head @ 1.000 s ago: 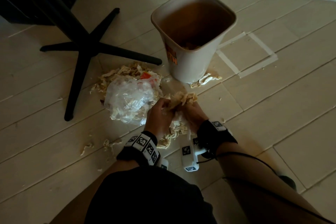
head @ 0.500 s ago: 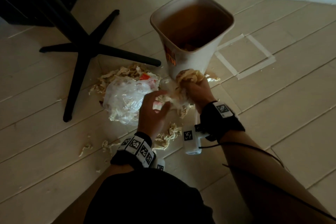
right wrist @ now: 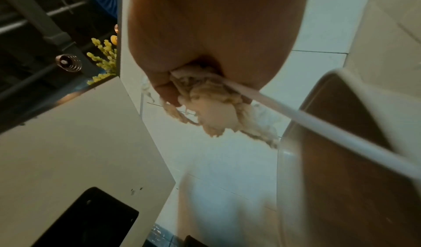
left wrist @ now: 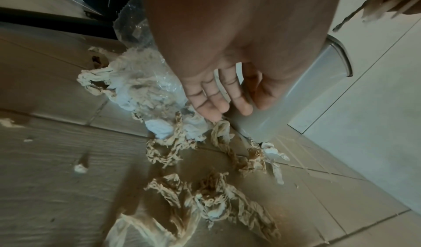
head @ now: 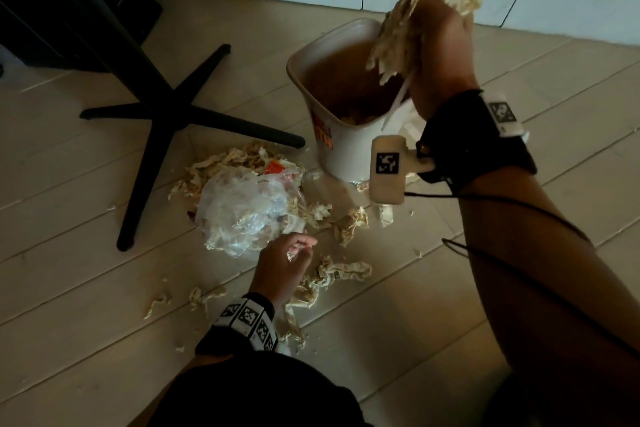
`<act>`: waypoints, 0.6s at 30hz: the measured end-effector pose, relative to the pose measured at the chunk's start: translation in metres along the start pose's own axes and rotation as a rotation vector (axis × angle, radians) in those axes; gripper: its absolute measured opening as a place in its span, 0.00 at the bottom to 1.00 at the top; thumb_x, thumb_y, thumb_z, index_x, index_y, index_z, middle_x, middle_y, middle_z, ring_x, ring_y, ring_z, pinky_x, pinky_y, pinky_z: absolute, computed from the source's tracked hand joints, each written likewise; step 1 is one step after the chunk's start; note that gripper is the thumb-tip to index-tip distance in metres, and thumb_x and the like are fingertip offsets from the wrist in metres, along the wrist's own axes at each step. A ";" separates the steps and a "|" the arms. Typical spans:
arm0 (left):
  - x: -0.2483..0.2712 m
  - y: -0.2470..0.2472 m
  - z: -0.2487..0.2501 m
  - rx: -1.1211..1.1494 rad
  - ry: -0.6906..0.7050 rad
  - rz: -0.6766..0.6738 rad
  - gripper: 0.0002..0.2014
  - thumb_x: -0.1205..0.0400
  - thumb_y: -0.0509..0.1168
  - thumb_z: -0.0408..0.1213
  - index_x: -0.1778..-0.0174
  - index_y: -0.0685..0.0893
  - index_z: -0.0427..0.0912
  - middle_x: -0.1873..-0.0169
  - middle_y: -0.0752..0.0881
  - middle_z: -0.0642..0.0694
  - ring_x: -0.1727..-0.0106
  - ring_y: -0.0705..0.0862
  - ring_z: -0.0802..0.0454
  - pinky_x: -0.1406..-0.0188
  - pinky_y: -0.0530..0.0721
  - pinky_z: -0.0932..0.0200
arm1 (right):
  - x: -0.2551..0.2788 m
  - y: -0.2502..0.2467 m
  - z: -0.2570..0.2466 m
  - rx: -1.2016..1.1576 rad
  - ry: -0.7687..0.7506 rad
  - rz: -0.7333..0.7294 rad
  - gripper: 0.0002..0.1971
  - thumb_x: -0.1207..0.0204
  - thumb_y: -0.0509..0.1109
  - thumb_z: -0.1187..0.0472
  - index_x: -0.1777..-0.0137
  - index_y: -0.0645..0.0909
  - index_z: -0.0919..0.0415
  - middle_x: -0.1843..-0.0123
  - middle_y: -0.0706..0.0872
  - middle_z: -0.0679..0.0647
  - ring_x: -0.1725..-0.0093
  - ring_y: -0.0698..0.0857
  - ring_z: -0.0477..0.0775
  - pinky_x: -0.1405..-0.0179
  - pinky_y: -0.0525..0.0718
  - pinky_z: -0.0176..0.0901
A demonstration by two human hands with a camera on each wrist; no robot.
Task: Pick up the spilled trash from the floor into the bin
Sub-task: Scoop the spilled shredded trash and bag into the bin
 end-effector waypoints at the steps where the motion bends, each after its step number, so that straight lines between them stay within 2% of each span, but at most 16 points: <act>1: 0.000 0.000 0.000 -0.003 0.002 -0.006 0.07 0.18 0.67 0.34 0.47 0.88 0.45 0.48 0.89 0.55 0.48 0.82 0.70 0.52 0.73 0.84 | -0.004 0.004 -0.001 0.026 -0.002 -0.009 0.02 0.34 0.62 0.68 0.63 0.72 0.64 0.71 0.77 0.57 0.73 0.76 0.55 0.70 0.78 0.45; 2: 0.000 -0.001 0.001 -0.003 -0.004 -0.010 0.07 0.18 0.67 0.34 0.46 0.88 0.45 0.48 0.89 0.55 0.48 0.82 0.70 0.52 0.73 0.84 | -0.010 0.006 0.000 0.049 0.001 -0.021 0.03 0.35 0.62 0.67 0.67 0.71 0.62 0.75 0.74 0.56 0.77 0.73 0.55 0.72 0.75 0.45; 4: 0.000 -0.003 0.000 -0.006 -0.028 -0.021 0.08 0.19 0.67 0.34 0.46 0.88 0.47 0.49 0.89 0.56 0.47 0.83 0.66 0.51 0.73 0.82 | -0.020 0.011 0.003 0.094 -0.003 -0.046 0.06 0.35 0.63 0.64 0.70 0.68 0.60 0.78 0.69 0.55 0.79 0.67 0.55 0.74 0.69 0.45; 5: 0.000 -0.004 0.000 -0.012 -0.035 -0.028 0.08 0.19 0.67 0.34 0.46 0.88 0.48 0.49 0.89 0.56 0.46 0.84 0.65 0.50 0.74 0.80 | -0.025 0.014 0.004 0.086 -0.009 -0.060 0.06 0.36 0.64 0.63 0.68 0.68 0.60 0.77 0.69 0.55 0.78 0.66 0.54 0.75 0.67 0.43; 7: 0.001 -0.007 -0.002 -0.031 -0.052 -0.036 0.09 0.19 0.67 0.35 0.46 0.87 0.49 0.49 0.89 0.57 0.47 0.82 0.70 0.51 0.74 0.80 | -0.034 0.016 0.010 0.053 -0.018 -0.059 0.10 0.36 0.67 0.62 0.59 0.69 0.62 0.70 0.71 0.55 0.75 0.69 0.53 0.74 0.72 0.42; 9: 0.001 -0.010 -0.005 -0.040 -0.075 -0.033 0.09 0.20 0.67 0.35 0.46 0.88 0.49 0.50 0.88 0.59 0.49 0.80 0.76 0.52 0.73 0.82 | -0.039 0.016 0.017 0.155 -0.050 -0.012 0.17 0.36 0.69 0.62 0.49 0.67 0.62 0.59 0.76 0.60 0.65 0.79 0.55 0.70 0.82 0.47; 10: 0.002 -0.011 -0.007 -0.037 -0.082 -0.030 0.09 0.20 0.67 0.35 0.46 0.88 0.49 0.50 0.88 0.60 0.49 0.80 0.77 0.53 0.73 0.82 | -0.040 0.016 0.021 0.245 -0.076 0.012 0.20 0.36 0.69 0.60 0.46 0.67 0.59 0.50 0.76 0.63 0.55 0.82 0.58 0.62 0.87 0.50; 12: 0.004 -0.012 -0.012 -0.039 -0.093 -0.033 0.09 0.20 0.67 0.35 0.47 0.88 0.51 0.50 0.88 0.60 0.47 0.81 0.73 0.51 0.74 0.80 | -0.040 0.013 0.033 0.462 -0.059 0.026 0.29 0.38 0.69 0.53 0.37 0.65 0.59 0.37 0.70 0.66 0.37 0.77 0.65 0.46 0.89 0.55; 14: 0.005 -0.011 -0.018 -0.048 -0.103 -0.051 0.09 0.20 0.67 0.37 0.47 0.87 0.52 0.49 0.88 0.59 0.44 0.83 0.67 0.47 0.77 0.75 | -0.037 0.010 0.047 0.586 0.007 -0.044 0.36 0.36 0.68 0.50 0.29 0.62 0.62 0.33 0.66 0.65 0.33 0.76 0.69 0.42 0.88 0.61; 16: 0.006 -0.009 -0.022 -0.052 -0.116 -0.076 0.09 0.20 0.67 0.38 0.47 0.87 0.54 0.48 0.88 0.58 0.43 0.84 0.63 0.43 0.81 0.67 | -0.035 0.005 0.061 0.694 0.093 -0.147 0.38 0.37 0.71 0.45 0.27 0.62 0.55 0.30 0.65 0.62 0.32 0.77 0.72 0.42 0.87 0.67; 18: 0.006 -0.006 -0.024 -0.069 -0.120 -0.098 0.09 0.20 0.66 0.39 0.47 0.86 0.55 0.47 0.87 0.58 0.42 0.83 0.62 0.40 0.82 0.60 | -0.031 0.000 0.069 0.886 0.199 -0.230 0.37 0.38 0.77 0.42 0.30 0.66 0.45 0.29 0.66 0.56 0.31 0.74 0.67 0.37 0.84 0.68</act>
Point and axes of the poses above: each hand's wrist, its own x-axis away from the middle knuckle, its own y-axis out of the palm, z = x × y, the point moved 4 cm from there along -x, towards the middle knuckle
